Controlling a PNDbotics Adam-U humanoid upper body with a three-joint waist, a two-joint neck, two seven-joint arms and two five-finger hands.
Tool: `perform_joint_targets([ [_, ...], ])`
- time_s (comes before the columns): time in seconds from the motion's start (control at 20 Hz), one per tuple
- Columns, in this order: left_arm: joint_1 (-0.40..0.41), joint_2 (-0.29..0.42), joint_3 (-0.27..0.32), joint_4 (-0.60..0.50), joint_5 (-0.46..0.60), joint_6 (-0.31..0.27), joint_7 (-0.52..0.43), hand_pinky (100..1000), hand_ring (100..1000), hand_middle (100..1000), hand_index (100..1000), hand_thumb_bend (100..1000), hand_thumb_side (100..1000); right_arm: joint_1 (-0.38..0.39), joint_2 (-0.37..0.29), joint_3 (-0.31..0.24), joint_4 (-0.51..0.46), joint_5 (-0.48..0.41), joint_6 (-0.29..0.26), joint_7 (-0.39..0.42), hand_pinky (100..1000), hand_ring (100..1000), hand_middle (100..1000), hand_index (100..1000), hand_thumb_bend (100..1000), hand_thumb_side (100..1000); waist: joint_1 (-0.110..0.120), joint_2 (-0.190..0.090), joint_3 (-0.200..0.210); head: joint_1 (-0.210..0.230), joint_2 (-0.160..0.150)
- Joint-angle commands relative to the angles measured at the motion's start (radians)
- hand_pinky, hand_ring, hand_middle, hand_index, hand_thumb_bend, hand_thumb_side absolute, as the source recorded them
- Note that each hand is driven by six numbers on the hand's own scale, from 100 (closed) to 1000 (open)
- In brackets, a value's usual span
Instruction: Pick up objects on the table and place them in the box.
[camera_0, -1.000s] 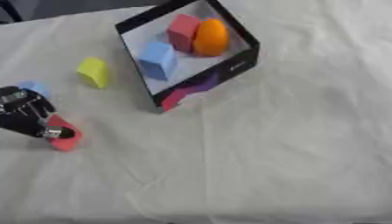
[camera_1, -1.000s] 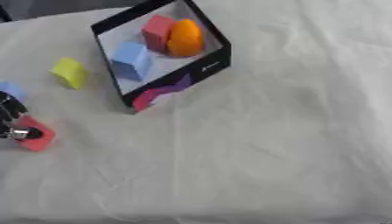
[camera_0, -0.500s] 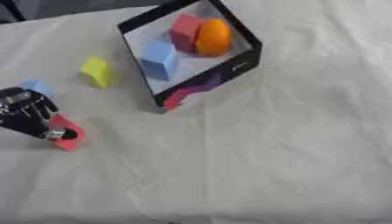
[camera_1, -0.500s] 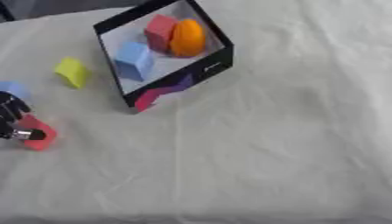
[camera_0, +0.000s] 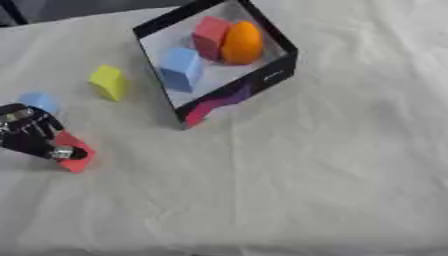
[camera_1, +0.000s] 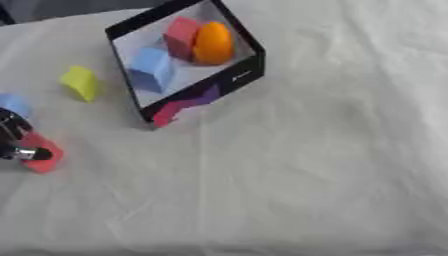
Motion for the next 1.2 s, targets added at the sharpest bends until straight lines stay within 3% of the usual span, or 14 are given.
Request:
perform_joint_targets([
  [0.05,-0.013,0.024,-0.001,0.004,-0.006,-0.003,-0.017,737,625,541,710,686,401,-0.014,-0.022,-0.004,-0.008,0.003,-0.001,0.004,771,787,748,873,100,668,0.010,-0.013,0.000,0.002,0.005],
  [0.35,-0.015,0.030,-0.019,0.012,-0.048,-0.011,-0.047,710,596,511,678,625,303,-0.015,-0.022,-0.002,-0.007,0.004,-0.001,0.007,771,787,748,873,100,670,0.012,-0.015,-0.001,0.007,0.006],
  [0.7,-0.024,0.022,-0.022,0.017,-0.078,-0.016,-0.055,687,567,481,648,491,249,-0.015,-0.022,-0.001,-0.004,0.005,0.001,0.009,772,787,747,874,100,675,0.012,-0.016,-0.002,0.008,0.006],
  [1.0,-0.020,0.027,-0.020,0.008,-0.079,-0.019,-0.067,675,539,457,625,407,107,-0.015,-0.022,-0.002,-0.003,0.007,0.001,0.009,772,787,747,874,100,676,0.014,-0.017,-0.002,0.011,0.006],
  [1.2,-0.013,0.035,-0.013,-0.006,-0.084,-0.022,-0.076,674,527,441,614,371,100,-0.014,-0.024,-0.003,-0.002,0.007,0.001,0.008,772,788,747,874,100,677,0.015,-0.018,-0.001,0.012,0.006],
])
